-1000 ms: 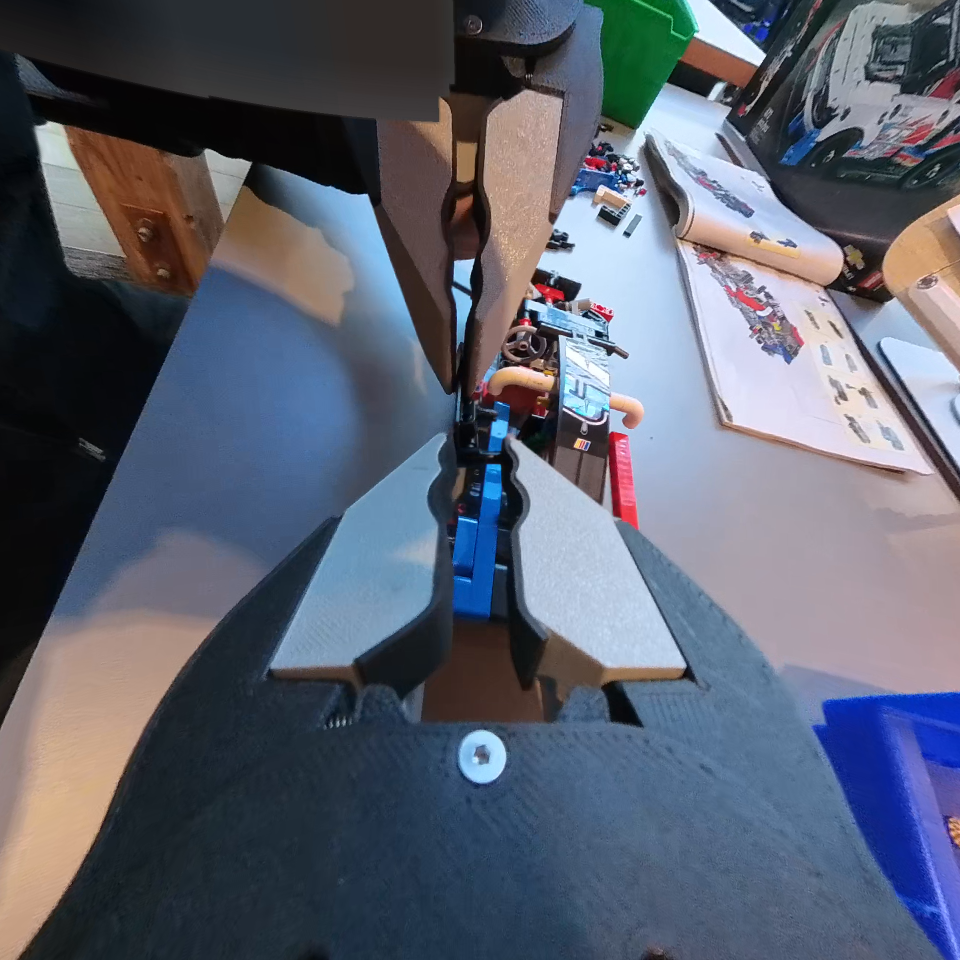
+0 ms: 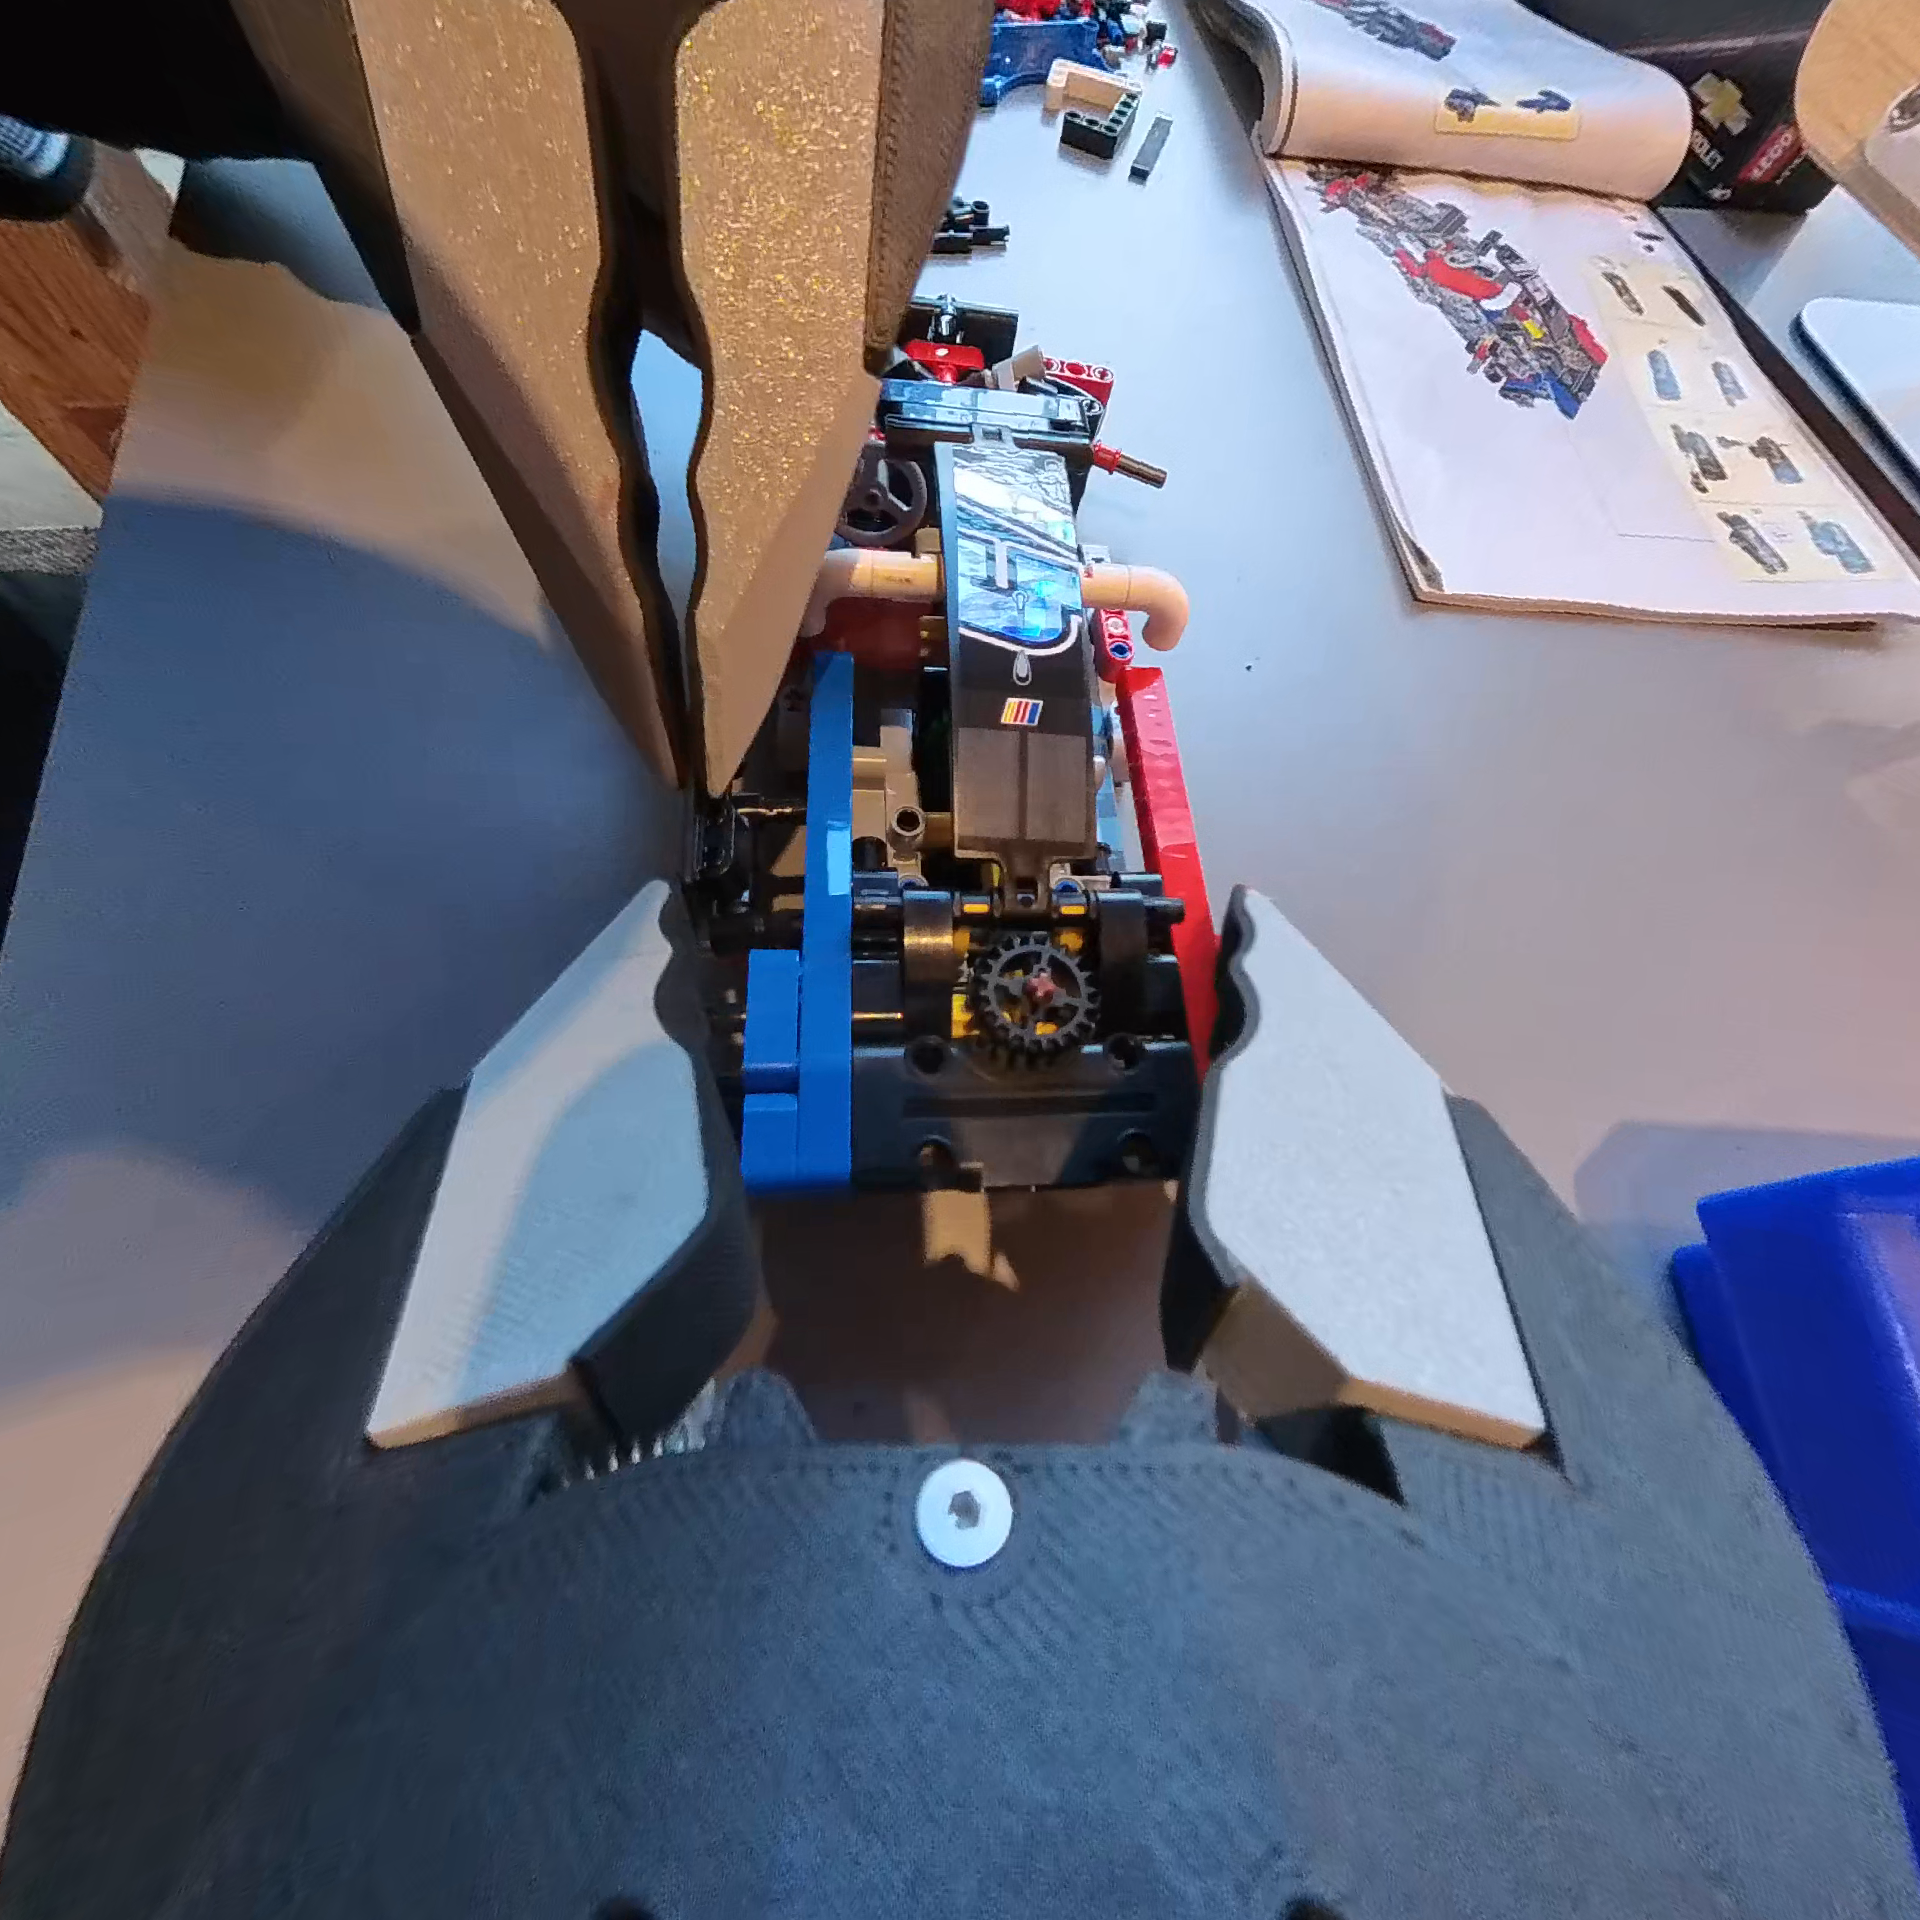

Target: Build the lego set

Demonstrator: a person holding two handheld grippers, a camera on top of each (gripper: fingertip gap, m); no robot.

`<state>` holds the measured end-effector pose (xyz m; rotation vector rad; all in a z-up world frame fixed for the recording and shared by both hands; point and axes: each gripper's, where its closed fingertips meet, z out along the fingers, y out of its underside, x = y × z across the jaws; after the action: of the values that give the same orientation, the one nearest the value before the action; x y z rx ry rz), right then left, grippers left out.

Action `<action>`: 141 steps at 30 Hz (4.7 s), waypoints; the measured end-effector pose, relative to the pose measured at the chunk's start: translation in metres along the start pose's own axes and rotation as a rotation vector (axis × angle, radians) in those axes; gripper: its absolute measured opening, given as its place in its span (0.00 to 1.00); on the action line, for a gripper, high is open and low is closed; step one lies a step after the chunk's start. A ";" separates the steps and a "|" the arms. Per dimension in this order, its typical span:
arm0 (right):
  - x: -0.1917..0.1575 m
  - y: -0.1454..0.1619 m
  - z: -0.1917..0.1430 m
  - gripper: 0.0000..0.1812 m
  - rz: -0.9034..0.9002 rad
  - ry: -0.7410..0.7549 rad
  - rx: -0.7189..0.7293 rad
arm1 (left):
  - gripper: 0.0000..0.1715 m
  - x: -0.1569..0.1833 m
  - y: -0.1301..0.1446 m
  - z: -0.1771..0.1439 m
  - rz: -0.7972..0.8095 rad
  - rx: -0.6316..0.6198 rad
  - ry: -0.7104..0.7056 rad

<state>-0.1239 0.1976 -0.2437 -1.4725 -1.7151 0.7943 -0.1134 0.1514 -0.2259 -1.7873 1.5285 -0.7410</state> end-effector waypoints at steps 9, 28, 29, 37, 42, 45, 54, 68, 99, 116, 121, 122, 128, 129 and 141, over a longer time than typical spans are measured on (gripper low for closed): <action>0.000 0.001 0.000 0.53 0.005 -0.014 -0.028 | 0.00 -0.001 -0.002 -0.001 -0.021 -0.035 0.021; 0.001 0.000 0.000 0.52 0.013 -0.015 -0.023 | 0.00 -0.002 -0.002 -0.002 -0.067 -0.018 0.087; 0.001 0.000 0.001 0.52 0.012 -0.015 -0.023 | 0.00 -0.002 -0.002 -0.002 -0.065 -0.017 0.087; 0.001 0.000 0.001 0.52 0.010 -0.012 -0.022 | 0.00 -0.003 -0.002 -0.001 -0.079 -0.009 0.102; 0.002 0.000 0.001 0.52 0.017 -0.014 -0.017 | 0.00 -0.004 -0.003 -0.002 -0.070 -0.010 0.096; 0.002 0.000 0.001 0.52 0.021 -0.016 -0.015 | 0.00 -0.004 -0.003 -0.002 -0.055 -0.010 0.082; 0.002 0.002 0.002 0.51 -0.009 -0.020 -0.090 | 0.00 -0.006 -0.002 -0.002 0.013 -0.013 0.012; 0.008 0.005 0.004 0.51 -0.034 -0.075 -0.247 | 0.00 -0.013 -0.002 -0.003 -0.063 0.053 0.002; -0.005 -0.007 -0.037 0.49 0.003 0.115 -0.012 | 0.00 0.025 0.000 -0.019 -0.005 0.155 0.105; 0.030 0.027 -0.036 0.30 -0.925 0.508 -0.360 | 0.00 0.068 0.049 -0.075 -0.065 0.229 -0.033; 0.032 0.019 -0.023 0.20 -1.148 0.578 -0.340 | 0.00 0.073 0.054 -0.078 -0.100 0.242 -0.079; 0.033 0.016 -0.023 0.18 -1.160 0.602 -0.327 | 0.00 0.073 0.054 -0.078 -0.109 0.247 -0.083; 0.025 0.013 -0.029 0.05 -1.025 0.644 -0.264 | 0.00 0.079 0.052 -0.072 -0.114 0.253 -0.080; 0.022 0.014 -0.030 0.06 -1.008 0.647 -0.260 | 0.00 0.080 0.051 -0.071 -0.112 0.255 -0.076; 0.008 0.004 -0.048 0.05 -0.221 0.206 -0.154 | 0.00 0.102 0.030 -0.061 -0.059 0.246 -0.006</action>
<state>-0.0820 0.2055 -0.2197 -1.3814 -1.7723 0.3872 -0.1632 0.0400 -0.2120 -1.6548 1.3227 -0.9101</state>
